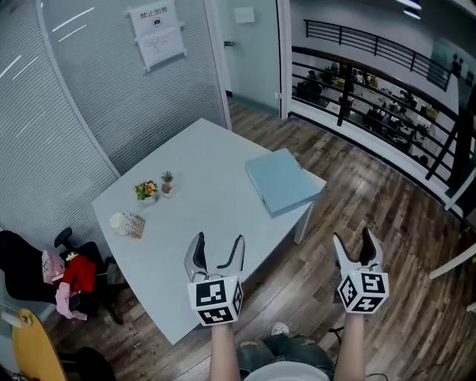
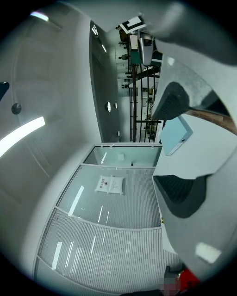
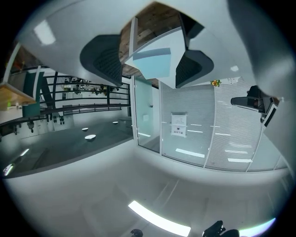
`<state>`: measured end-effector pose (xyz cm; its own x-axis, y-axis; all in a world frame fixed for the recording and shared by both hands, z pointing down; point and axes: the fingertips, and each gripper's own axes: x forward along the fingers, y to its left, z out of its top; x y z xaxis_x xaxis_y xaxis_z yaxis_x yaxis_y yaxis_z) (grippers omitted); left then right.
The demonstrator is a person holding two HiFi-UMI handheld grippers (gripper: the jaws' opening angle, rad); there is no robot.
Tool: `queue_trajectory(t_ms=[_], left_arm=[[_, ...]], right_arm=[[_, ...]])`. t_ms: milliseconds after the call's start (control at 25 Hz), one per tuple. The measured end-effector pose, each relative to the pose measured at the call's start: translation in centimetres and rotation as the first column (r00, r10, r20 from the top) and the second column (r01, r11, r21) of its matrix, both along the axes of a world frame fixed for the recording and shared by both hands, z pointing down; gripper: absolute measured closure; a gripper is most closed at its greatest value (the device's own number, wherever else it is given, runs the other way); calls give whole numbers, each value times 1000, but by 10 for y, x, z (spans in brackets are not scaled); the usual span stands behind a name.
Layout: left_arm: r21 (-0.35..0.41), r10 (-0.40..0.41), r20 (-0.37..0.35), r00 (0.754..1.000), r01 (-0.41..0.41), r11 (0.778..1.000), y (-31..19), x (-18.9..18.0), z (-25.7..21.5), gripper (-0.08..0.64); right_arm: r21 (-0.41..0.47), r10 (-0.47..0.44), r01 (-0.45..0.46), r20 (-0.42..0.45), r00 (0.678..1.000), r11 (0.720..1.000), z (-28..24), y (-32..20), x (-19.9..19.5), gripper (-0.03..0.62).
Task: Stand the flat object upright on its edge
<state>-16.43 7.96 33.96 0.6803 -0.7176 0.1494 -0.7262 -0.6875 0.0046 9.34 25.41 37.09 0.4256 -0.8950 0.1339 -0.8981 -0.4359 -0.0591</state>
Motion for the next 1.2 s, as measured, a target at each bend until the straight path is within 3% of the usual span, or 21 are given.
queue_trajectory(t_ms=[680, 1200], left_arm=[[-49, 0, 24, 1000, 2, 999, -79, 80, 24, 202], [-94, 40, 18, 999, -38, 995, -182, 165, 41, 202]], right_arm=[[-38, -32, 33, 41, 999, 999, 26, -82, 73, 216], [-68, -28, 32, 57, 998, 997, 37, -184, 150, 216]])
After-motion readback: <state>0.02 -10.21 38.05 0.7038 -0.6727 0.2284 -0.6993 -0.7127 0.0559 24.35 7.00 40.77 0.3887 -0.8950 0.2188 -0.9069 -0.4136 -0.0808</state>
